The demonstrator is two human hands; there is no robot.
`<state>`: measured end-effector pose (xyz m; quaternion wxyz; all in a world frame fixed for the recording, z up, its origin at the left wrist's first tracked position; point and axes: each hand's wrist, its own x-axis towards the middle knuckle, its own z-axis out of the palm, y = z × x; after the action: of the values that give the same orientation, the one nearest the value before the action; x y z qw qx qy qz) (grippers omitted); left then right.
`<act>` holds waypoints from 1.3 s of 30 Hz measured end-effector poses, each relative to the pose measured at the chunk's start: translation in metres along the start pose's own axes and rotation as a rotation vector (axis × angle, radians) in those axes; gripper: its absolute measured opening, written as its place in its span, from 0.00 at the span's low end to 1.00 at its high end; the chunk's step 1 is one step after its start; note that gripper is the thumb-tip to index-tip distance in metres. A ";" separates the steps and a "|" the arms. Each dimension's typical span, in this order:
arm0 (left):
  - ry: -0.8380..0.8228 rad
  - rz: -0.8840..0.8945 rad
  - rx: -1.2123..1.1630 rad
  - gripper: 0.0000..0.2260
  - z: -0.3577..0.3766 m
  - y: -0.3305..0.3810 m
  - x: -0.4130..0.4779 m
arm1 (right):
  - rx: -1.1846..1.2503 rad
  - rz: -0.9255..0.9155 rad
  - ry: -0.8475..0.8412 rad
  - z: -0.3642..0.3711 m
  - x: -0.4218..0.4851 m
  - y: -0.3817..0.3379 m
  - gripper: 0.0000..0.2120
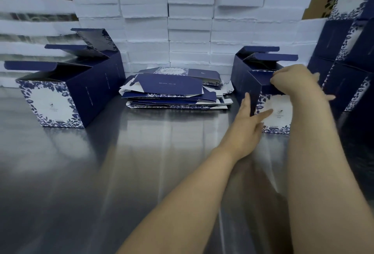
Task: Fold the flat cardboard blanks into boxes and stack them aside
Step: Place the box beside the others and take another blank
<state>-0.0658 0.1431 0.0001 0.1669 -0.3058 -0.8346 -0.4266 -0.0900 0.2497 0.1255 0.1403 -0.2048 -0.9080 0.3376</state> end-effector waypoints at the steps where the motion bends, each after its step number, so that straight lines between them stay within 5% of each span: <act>1: 0.051 -0.036 -0.065 0.18 -0.009 0.000 -0.007 | -0.042 -0.011 0.038 0.004 -0.011 -0.009 0.22; 6: 0.362 -0.296 -0.222 0.14 -0.055 -0.012 -0.037 | 0.221 -0.434 0.350 0.057 -0.072 -0.037 0.12; 8: 0.466 -0.379 -0.237 0.13 -0.076 -0.015 -0.051 | 0.460 -0.550 0.237 0.088 -0.106 -0.040 0.11; 10: 0.514 -0.463 -0.242 0.12 -0.095 -0.021 -0.066 | 0.594 -0.451 0.050 0.124 -0.138 -0.037 0.12; 13: 0.595 -0.608 -0.303 0.14 -0.118 -0.029 -0.085 | 0.489 -0.240 -0.181 0.163 -0.161 -0.030 0.12; 17: 0.668 -0.686 -0.372 0.16 -0.127 -0.029 -0.093 | 0.462 -0.382 -0.287 0.172 -0.160 -0.035 0.13; 24: 0.602 -0.672 -0.323 0.15 -0.123 -0.033 -0.085 | 0.320 -0.473 -0.186 0.185 -0.128 -0.032 0.11; 28: 0.565 -0.639 -0.344 0.14 -0.120 -0.040 -0.083 | 0.321 -0.476 -0.127 0.194 -0.103 -0.043 0.21; 34: 0.600 -0.644 -0.375 0.14 -0.118 -0.045 -0.080 | 0.011 -0.516 -0.193 0.209 -0.079 -0.056 0.26; 39: 0.555 -0.655 -0.320 0.17 -0.119 -0.048 -0.076 | -0.042 -0.537 -0.166 0.214 -0.067 -0.065 0.20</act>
<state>-0.0375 -0.0035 -0.0011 0.1912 0.0782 -0.7347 -0.6462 -0.1334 0.0545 0.0043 0.1457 0.0684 -0.9449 0.2849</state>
